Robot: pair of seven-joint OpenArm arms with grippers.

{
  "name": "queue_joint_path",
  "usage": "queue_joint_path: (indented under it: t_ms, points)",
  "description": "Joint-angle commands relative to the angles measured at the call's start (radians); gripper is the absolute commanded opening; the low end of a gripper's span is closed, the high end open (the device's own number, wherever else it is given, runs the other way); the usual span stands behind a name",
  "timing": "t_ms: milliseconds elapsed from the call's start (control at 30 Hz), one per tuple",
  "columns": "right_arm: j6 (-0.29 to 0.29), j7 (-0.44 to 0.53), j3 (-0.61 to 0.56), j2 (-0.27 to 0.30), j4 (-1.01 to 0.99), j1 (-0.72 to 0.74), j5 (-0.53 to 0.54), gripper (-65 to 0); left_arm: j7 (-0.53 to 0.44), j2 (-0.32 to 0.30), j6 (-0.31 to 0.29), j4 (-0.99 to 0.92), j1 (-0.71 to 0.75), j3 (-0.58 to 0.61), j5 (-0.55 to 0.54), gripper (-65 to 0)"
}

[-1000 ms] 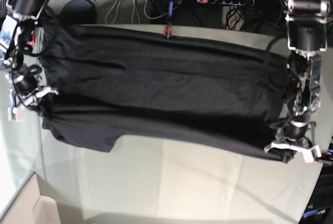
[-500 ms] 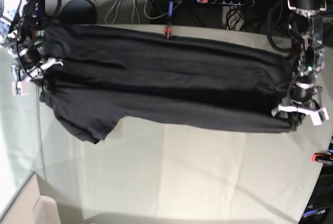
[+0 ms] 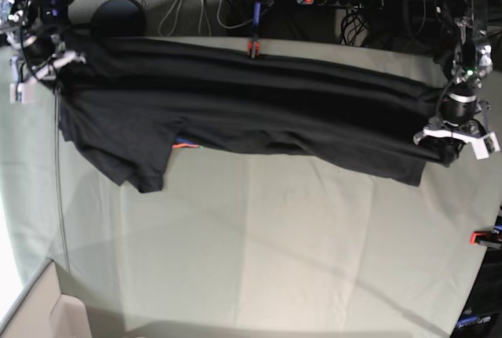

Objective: Layout the t-shirt on the table in an organized manner, then fold the t-shirt properly

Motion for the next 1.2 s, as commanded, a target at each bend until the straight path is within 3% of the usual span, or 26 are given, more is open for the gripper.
queue_joint_path:
  t_ms: [0,400,500,700,800,933,1167]
  points:
    - [0.003,0.027,0.007,0.017,0.011,0.001,0.016,-63.2,-0.036,-0.017,-0.002,0.016,-0.003,-0.007,0.001,-65.0]
    - [0.003,0.025,0.006,-0.006,0.01,-0.019,0.013,-62.6,-0.036,-0.016,-0.002,0.013,0.043,-0.007,0.01,-64.9]
    - [0.003,0.022,0.006,-0.006,0.01,-0.019,0.013,-58.5,-0.036,-0.017,-0.002,-0.021,0.043,-0.006,0.007,-64.4]
    - [0.003,0.022,0.016,-0.005,0.016,-0.022,0.014,-38.7,-0.035,-0.016,-0.002,-0.075,0.043,-0.006,0.002,-47.3]
    - [0.003,0.022,0.061,-0.005,0.019,-0.022,0.016,-32.8,-0.036,-0.014,-0.002,-0.075,0.06,-0.006,0.001,-41.0]
    - [0.003,0.022,0.133,-0.006,0.019,-0.01,0.016,-31.7,-0.036,-0.016,-0.002,-0.073,0.062,-0.007,0.001,-37.3]
    - [0.003,0.022,0.151,-0.006,0.017,0.033,0.016,-31.5,-0.036,-0.021,0.001,-0.075,0.077,-0.007,0.001,-36.9]
